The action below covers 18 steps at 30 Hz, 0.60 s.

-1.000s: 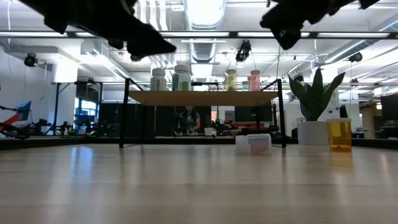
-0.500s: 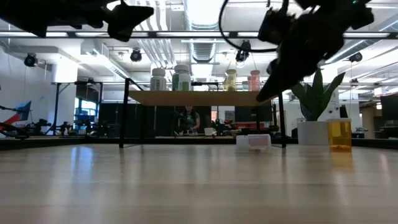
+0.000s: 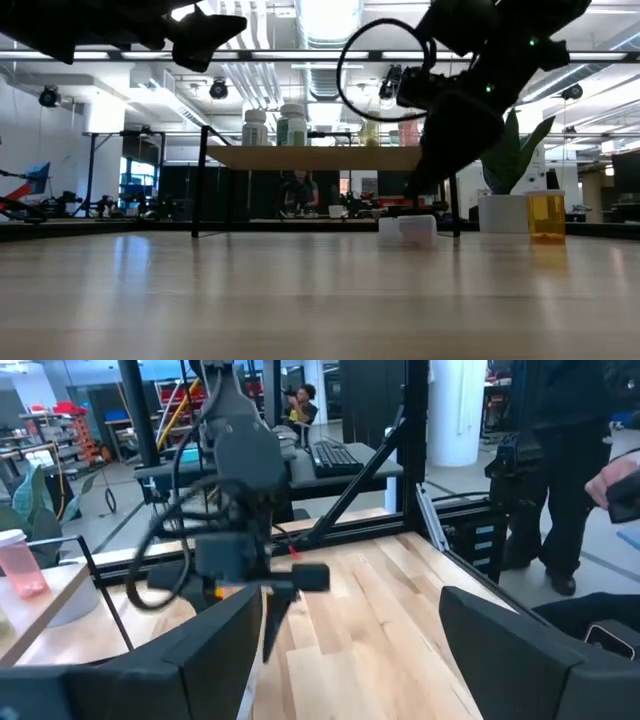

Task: Pick and place medicine bottles onto shelf by color
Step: Put the transparent pill bottle on the shelf

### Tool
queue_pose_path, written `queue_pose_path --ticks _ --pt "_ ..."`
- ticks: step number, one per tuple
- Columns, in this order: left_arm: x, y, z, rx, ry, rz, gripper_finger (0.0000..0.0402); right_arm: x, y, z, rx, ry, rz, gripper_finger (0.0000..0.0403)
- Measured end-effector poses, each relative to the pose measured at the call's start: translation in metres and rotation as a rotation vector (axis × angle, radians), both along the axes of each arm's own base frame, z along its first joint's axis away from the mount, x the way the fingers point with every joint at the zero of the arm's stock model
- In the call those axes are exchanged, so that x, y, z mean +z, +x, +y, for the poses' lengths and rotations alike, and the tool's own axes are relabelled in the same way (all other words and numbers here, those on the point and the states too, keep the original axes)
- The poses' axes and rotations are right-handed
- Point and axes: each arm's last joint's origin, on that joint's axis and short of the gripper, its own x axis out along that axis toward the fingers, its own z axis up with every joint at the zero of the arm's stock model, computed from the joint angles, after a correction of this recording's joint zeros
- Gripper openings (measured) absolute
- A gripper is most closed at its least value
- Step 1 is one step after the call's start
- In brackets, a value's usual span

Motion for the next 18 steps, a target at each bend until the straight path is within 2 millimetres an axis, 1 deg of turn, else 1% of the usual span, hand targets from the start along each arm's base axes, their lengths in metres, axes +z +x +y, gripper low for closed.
queue_pose_path --ticks 8,12,15,18 --pt "0.0 0.0 0.0 0.001 -0.004 0.0 0.0287 -0.03 0.007 0.001 0.001 0.022 0.084 0.0244" --pt "0.0 0.0 0.0 0.001 -0.004 0.0 0.0287 -0.042 0.009 0.001 -0.016 0.031 0.114 0.0235" --pt "0.0 0.0 0.0 0.001 -0.004 0.0 0.0287 -0.046 0.01 0.002 -0.02 0.036 0.124 0.0212" --pt "0.0 0.0 0.0 0.001 -0.005 0.0 0.0287 -0.046 0.01 0.002 -0.016 0.042 0.12 0.0171"
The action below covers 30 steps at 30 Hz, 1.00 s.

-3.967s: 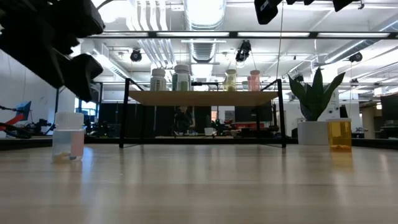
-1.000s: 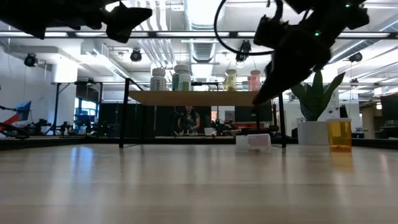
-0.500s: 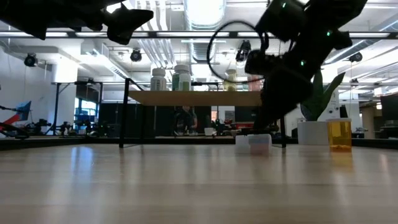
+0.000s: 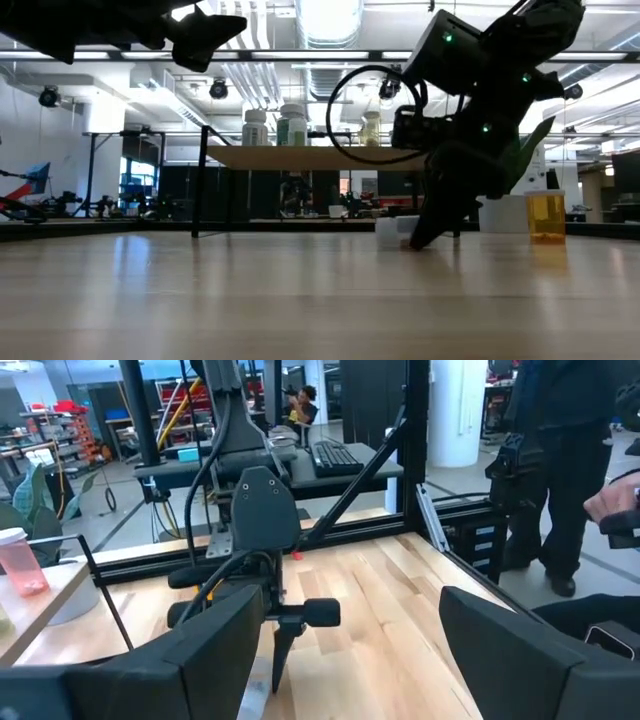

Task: Pick and place medicine bottles onto shelf by color
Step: Put the transparent pill bottle on the shelf

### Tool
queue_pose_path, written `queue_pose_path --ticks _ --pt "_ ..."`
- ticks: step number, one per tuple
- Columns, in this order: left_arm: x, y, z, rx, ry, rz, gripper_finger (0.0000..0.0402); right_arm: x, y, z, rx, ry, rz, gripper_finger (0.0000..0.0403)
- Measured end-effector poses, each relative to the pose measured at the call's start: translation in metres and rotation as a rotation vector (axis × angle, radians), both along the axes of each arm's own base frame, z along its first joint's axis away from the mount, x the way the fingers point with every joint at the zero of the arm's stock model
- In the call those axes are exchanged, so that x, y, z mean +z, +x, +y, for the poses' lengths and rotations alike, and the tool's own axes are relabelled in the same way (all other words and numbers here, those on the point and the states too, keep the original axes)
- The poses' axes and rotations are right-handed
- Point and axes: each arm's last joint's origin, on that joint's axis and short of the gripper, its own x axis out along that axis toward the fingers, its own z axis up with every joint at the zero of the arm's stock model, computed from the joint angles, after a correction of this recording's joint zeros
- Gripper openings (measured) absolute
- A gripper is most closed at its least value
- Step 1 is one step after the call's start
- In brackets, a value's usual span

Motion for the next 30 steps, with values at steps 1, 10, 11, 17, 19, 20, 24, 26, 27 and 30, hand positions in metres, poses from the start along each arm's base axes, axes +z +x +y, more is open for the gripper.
queue_pose_path --ticks 1,10,11,17,19,20,24,26,27,30 --pt "0.0 0.0 0.0 0.0 0.0 0.0 0.0287 0.001 0.0 0.0 0.0 -0.001 -0.005 0.0156" --pt "-0.002 0.001 0.0 0.001 -0.024 0.018 0.0287 0.032 -0.001 0.002 0.003 -0.001 -0.161 0.0134" --pt "-0.003 0.002 0.0 0.001 -0.024 0.024 0.0287 0.035 0.0 0.003 0.015 0.0 -0.197 0.014" --pt "-0.014 0.013 0.0 0.085 -0.007 0.087 0.0287 0.056 0.008 0.012 0.086 0.001 -0.412 0.0161" --pt "-0.017 0.019 0.0 0.105 0.006 0.109 0.0287 0.059 0.01 0.013 0.103 0.013 -0.446 0.0154" --pt "-0.018 0.022 0.0 0.109 0.012 0.119 0.0287 0.06 0.01 0.014 0.106 0.016 -0.46 0.015" --pt "-0.019 0.036 -0.002 0.112 0.031 0.133 0.0287 0.067 0.014 0.018 0.13 0.012 -0.535 0.0143" --pt "-0.018 0.044 -0.003 0.129 0.034 0.14 0.0287 0.07 0.015 0.022 0.149 0.008 -0.57 0.0147" --pt "-0.017 0.048 -0.003 0.134 0.035 0.14 0.0287 0.071 0.015 0.023 0.156 0.007 -0.587 0.015" --pt "-0.015 0.06 -0.004 0.137 0.038 0.146 0.0287 0.074 0.016 0.028 0.178 0.003 -0.617 0.0157"
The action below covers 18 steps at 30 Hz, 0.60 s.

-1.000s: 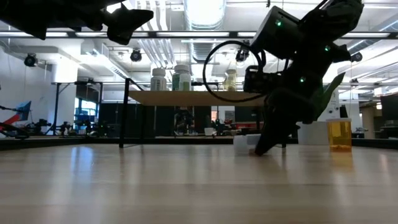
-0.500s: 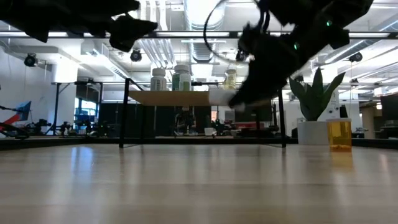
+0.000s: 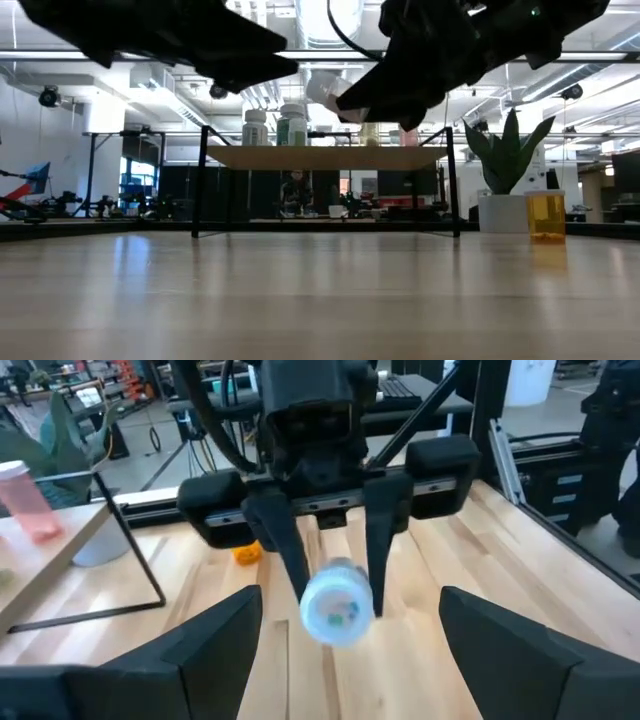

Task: Pick and place medicine bottles onto shelf by color
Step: Put the transparent pill bottle on the shelf

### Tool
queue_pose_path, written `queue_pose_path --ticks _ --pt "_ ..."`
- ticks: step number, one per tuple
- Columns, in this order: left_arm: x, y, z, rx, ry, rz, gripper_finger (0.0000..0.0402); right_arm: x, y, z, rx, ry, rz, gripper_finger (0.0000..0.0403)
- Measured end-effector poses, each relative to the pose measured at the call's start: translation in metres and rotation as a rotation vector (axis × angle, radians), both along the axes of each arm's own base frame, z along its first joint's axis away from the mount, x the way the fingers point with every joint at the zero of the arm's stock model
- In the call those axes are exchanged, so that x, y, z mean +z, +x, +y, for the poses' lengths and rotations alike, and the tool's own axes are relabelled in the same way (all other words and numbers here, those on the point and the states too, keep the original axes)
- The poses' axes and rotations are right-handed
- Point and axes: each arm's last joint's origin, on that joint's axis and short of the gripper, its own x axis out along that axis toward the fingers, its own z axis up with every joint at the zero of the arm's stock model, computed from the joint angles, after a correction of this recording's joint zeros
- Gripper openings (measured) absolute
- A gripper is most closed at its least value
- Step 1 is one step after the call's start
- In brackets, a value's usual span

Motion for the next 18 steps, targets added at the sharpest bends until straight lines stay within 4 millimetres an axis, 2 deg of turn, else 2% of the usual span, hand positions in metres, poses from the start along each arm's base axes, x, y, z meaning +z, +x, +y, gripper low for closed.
queue_pose_path --ticks 9,15,18 --pt "0.0 0.029 -0.005 -0.003 0.008 0.025 0.0287 0.003 0.0 0.005 0.022 -0.008 -0.029 0.0149" --pt "-0.006 0.034 -0.006 -0.003 0.006 0.047 0.0285 0.004 0.001 0.006 0.023 -0.009 -0.041 0.0157" --pt "-0.006 0.034 -0.006 -0.003 0.005 0.048 0.027 0.005 0.001 0.006 0.026 -0.014 -0.049 0.0153"
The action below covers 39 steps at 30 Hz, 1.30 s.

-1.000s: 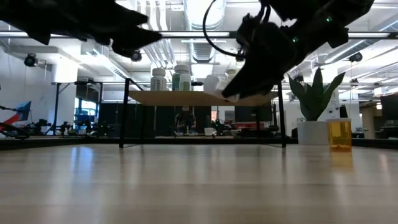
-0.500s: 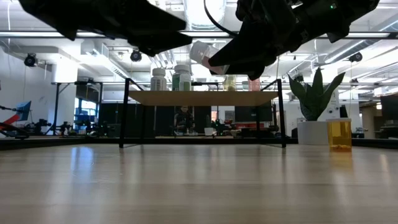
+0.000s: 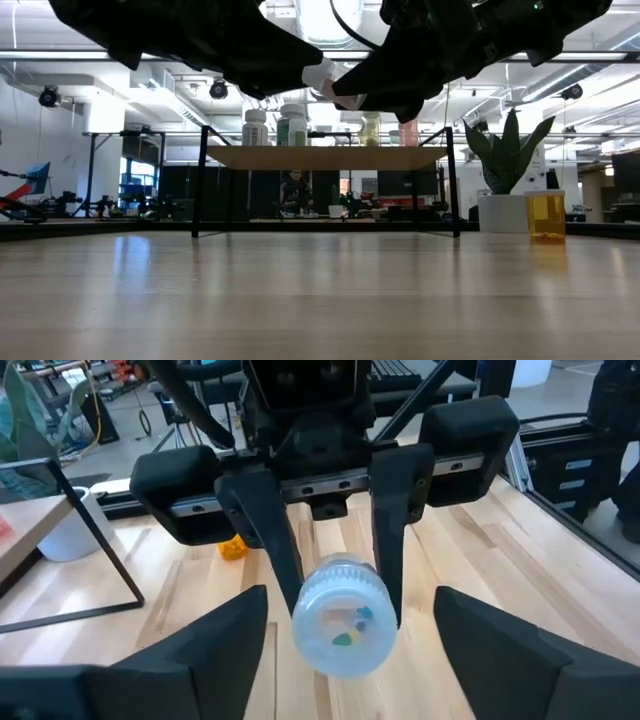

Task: Pick and place medicine bottles onto shelf by color
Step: Put the transparent pill bottle on the shelf

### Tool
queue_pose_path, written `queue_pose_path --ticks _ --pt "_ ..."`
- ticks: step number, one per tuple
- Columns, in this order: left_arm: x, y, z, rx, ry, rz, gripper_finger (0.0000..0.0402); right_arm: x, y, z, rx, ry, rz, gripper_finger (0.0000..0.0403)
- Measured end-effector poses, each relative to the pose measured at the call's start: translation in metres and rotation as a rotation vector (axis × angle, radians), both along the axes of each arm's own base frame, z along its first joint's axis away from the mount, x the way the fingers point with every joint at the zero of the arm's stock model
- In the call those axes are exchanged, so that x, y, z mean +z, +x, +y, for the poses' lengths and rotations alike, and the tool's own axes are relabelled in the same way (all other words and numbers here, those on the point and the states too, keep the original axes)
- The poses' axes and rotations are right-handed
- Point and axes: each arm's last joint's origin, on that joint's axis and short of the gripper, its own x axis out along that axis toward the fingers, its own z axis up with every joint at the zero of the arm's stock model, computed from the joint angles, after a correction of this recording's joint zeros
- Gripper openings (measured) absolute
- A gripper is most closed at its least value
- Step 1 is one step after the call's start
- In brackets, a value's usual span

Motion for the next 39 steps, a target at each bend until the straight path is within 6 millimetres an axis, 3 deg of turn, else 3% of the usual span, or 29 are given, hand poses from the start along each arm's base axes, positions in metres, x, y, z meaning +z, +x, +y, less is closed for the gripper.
queue_pose_path --ticks 13,18,24,32,39 --pt "0.001 0.0 0.0 -0.002 -0.002 -0.003 0.0134 0.002 0.001 0.0 0.003 0.001 -0.018 0.0159" --pt "0.001 0.0 0.0 -0.003 -0.003 -0.004 0.0121 0.002 0.001 0.001 0.001 0.015 -0.023 0.0157" --pt "0.004 -0.005 0.003 0.006 0.009 0.063 0.0128 0.011 -0.001 0.0 -0.01 0.04 -0.06 0.019" --pt "0.043 -0.03 0.013 0.105 0.07 0.228 0.0129 0.037 -0.018 -0.004 -0.043 0.038 -0.068 0.0214" --pt "0.092 -0.061 0.043 0.287 0.121 0.38 0.013 0.053 -0.033 -0.006 -0.058 0.036 -0.066 0.0215"
